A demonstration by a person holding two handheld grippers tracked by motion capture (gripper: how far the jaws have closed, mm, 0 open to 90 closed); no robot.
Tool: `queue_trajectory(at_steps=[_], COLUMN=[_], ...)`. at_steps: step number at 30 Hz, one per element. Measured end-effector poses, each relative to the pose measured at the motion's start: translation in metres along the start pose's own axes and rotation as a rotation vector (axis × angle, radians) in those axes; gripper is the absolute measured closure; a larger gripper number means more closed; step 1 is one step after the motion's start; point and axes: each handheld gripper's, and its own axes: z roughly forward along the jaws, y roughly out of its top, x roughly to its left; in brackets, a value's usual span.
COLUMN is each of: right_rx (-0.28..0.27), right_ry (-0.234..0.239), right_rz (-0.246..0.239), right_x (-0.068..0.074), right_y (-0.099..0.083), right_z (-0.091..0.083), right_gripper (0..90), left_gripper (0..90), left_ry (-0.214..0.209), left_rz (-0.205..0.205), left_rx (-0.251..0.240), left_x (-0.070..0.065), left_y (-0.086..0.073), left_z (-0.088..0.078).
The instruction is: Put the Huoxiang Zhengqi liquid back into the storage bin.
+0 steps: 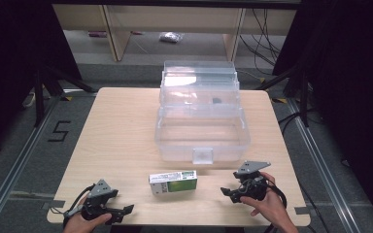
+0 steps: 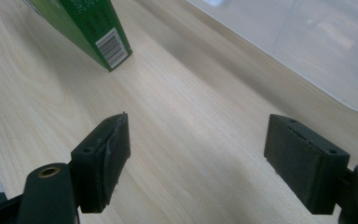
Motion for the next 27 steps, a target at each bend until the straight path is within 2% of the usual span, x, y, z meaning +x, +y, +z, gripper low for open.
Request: queue_trajectory(at_steps=[4,5,6,10,12,13,16,17,18,19,20,21,22,23,24,27], right_rx=[-0.017,0.003,-0.017,-0.018,-0.016,-0.037,-0.022,-0.025,-0.034,-0.027,-0.027,-0.038,-0.022,-0.030,-0.014,-0.015], right_ry=[-0.002,-0.005,-0.004,0.013,0.006,0.006,0.021,0.017,0.023,0.031,0.031,0.014,0.023,0.029,0.030,0.035], right_rz=[-0.005,0.001,0.002,-0.036,-0.037,-0.040,-0.051,-0.072,-0.046,-0.066,-0.066,-0.098,-0.106,-0.135,-0.135,-0.158], right_x=[0.001,0.001,0.002,0.002,0.003,0.005,0.006,0.006,0.009,0.008,0.008,0.008,0.009,0.009,0.011,0.014], right_y=[0.000,0.002,0.003,0.006,0.007,0.009,0.012,0.016,0.017,0.020,0.020,0.025,0.028,0.032,0.035,0.042], right_z=[0.000,-0.004,-0.003,-0.007,-0.007,-0.006,-0.008,-0.010,-0.010,-0.011,-0.011,-0.012,-0.013,-0.013,-0.015,-0.015], right_gripper=[24.3,24.5,24.5,23.4,23.1,22.9,22.4,22.1,21.7,21.5,21.5,20.9,20.7,20.4,19.8,18.7], left_gripper=[14.8,14.8,14.8,14.8,14.9,14.8,14.8,14.8,14.8,14.8,14.8,14.8,14.8,14.8,14.8,14.8], left_ry=[0.001,0.002,0.009,0.006,0.006,0.004,0.008,0.008,0.008,0.006,0.006,0.006,0.006,0.008,0.008,0.009], left_rz=[0.000,-0.006,-0.006,-0.012,-0.014,-0.013,-0.014,-0.007,-0.012,-0.008,-0.008,-0.013,-0.013,-0.014,-0.014,-0.014], left_rx=[-0.001,-0.005,-0.005,-0.014,-0.013,-0.006,-0.010,0.003,0.005,0.005,0.005,0.006,0.006,0.005,0.005,0.005], left_x=[0.000,0.000,0.000,0.000,0.000,0.000,0.000,0.001,0.000,0.001,0.001,0.000,0.000,0.000,0.000,0.000], left_y=[0.000,0.000,0.000,-0.001,-0.001,-0.001,-0.001,-0.001,-0.001,-0.001,-0.001,-0.001,-0.001,-0.001,-0.001,-0.001], left_z=[0.000,0.001,0.001,0.001,0.001,0.001,0.002,0.001,0.001,0.001,0.001,0.001,0.001,0.001,0.001,0.001])
